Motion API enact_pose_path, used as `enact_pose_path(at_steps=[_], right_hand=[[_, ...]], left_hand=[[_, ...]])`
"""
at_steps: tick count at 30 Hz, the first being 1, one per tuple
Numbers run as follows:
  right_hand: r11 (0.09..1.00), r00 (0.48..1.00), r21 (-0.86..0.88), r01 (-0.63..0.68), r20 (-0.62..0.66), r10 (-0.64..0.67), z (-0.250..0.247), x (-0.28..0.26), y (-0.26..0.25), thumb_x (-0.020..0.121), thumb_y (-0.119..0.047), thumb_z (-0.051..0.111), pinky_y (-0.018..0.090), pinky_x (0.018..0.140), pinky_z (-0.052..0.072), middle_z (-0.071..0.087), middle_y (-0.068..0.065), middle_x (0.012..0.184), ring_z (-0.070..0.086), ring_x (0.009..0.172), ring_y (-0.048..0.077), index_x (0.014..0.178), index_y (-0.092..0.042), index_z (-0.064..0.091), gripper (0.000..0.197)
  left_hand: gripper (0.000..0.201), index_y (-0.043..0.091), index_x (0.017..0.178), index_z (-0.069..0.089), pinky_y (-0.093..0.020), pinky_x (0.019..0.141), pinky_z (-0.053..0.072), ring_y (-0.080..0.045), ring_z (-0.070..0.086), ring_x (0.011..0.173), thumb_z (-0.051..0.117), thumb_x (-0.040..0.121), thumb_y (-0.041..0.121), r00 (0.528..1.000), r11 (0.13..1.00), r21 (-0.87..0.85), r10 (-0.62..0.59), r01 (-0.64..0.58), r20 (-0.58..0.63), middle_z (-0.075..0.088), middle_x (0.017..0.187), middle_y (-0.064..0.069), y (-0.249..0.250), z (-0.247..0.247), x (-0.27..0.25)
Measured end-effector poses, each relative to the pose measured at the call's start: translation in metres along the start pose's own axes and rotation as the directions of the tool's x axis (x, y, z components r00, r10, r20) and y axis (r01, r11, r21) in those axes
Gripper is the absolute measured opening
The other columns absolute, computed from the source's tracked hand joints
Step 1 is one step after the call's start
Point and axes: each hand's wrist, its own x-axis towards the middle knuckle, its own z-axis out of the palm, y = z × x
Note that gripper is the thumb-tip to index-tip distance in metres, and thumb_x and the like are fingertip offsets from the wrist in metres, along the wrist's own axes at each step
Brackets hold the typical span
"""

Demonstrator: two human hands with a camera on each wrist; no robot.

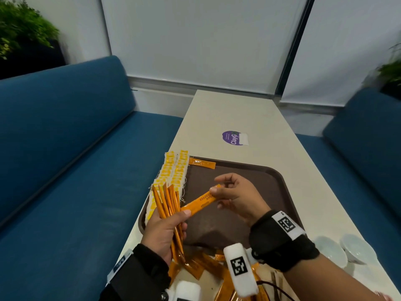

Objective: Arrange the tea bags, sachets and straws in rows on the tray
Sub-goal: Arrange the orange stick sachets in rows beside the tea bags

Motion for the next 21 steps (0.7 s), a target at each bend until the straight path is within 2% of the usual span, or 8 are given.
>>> enact_pose_path(at_steps=[3,9,12,15,16,18,19,21], right_hand=[[0.988,0.995,0.137,-0.067,-0.069,0.077,0.008,0.002,0.003,0.079,0.005,0.066,0.021,0.049,0.051,0.062,0.007,0.071,0.062,0.055,0.012,0.095,-0.005,0.057,0.021],[0.953,0.950,0.137,-0.270,0.200,0.240,0.027,-0.019,0.009,0.082,0.004,0.061,0.025,0.049,0.053,0.066,0.009,0.068,0.065,0.057,0.017,0.086,0.002,0.065,0.006],[0.969,0.962,0.028,-0.244,0.129,0.239,0.025,-0.011,0.011,0.092,-0.009,0.056,0.026,0.052,0.054,0.066,0.008,0.077,0.066,0.065,0.016,0.098,-0.003,0.063,0.011],[0.949,0.972,-0.213,-0.231,-0.002,0.236,0.011,0.018,0.008,0.100,-0.016,0.043,0.030,0.048,0.054,0.057,0.010,0.092,0.066,0.069,0.019,0.112,-0.009,0.050,0.016],[0.914,0.974,-0.341,-0.222,-0.037,0.223,0.004,0.032,0.007,0.101,-0.015,0.040,0.030,0.045,0.053,0.053,0.010,0.094,0.064,0.065,0.019,0.114,-0.010,0.047,0.016],[0.749,0.987,-0.643,-0.159,-0.090,0.133,-0.013,0.065,0.006,0.098,-0.010,0.042,0.027,0.045,0.049,0.052,0.009,0.094,0.060,0.060,0.016,0.119,-0.013,0.049,0.022],[0.637,0.992,-0.761,-0.124,-0.103,0.071,-0.021,0.081,0.005,0.096,-0.009,0.047,0.025,0.050,0.048,0.055,0.009,0.096,0.060,0.064,0.016,0.121,-0.012,0.052,0.026],[0.462,0.993,-0.882,-0.091,-0.114,-0.023,-0.030,0.110,0.004,0.091,-0.010,0.057,0.026,0.073,0.048,0.061,0.010,0.110,0.062,0.089,0.021,0.120,-0.010,0.059,0.029]], left_hand=[[0.031,0.011,0.106,0.057,-0.027,0.048,0.045,-0.015,0.055,0.054,0.070,0.078,0.006,0.999,1.000,0.015,-0.021,0.021,0.024,0.056,0.064,-0.005,-0.006,0.003,-0.001],[0.032,0.009,0.104,0.060,-0.024,0.043,0.046,-0.011,0.054,0.045,0.070,0.073,0.008,1.000,0.998,-0.054,-0.019,0.020,0.020,0.057,0.057,-0.003,-0.006,0.013,0.001],[0.031,0.008,0.109,0.058,-0.024,0.041,0.045,-0.012,0.055,0.049,0.068,0.080,0.009,0.999,0.998,-0.041,-0.050,0.050,0.006,0.058,0.063,-0.005,-0.007,0.011,0.003],[0.030,0.008,0.108,0.058,-0.027,0.046,0.046,-0.015,0.055,0.053,0.068,0.081,0.011,0.995,0.995,-0.043,-0.096,0.095,-0.005,0.058,0.066,-0.007,-0.009,0.002,0.006],[0.030,0.009,0.108,0.058,-0.028,0.048,0.046,-0.016,0.055,0.055,0.069,0.080,0.012,0.994,0.994,-0.038,-0.106,0.106,-0.002,0.058,0.068,-0.007,-0.009,0.000,0.007],[0.031,0.011,0.109,0.058,-0.030,0.051,0.046,-0.017,0.055,0.059,0.069,0.080,0.014,0.993,0.992,-0.037,-0.122,0.122,0.008,0.058,0.070,-0.008,-0.011,-0.005,0.009],[0.031,0.011,0.109,0.057,-0.030,0.050,0.046,-0.018,0.055,0.059,0.069,0.080,0.014,0.992,0.991,-0.041,-0.128,0.128,0.011,0.058,0.071,-0.009,-0.011,-0.007,0.010],[0.031,0.011,0.110,0.056,-0.030,0.049,0.046,-0.019,0.055,0.059,0.068,0.081,0.012,0.991,0.990,-0.046,-0.135,0.135,0.015,0.058,0.072,-0.009,-0.012,-0.009,0.011]])
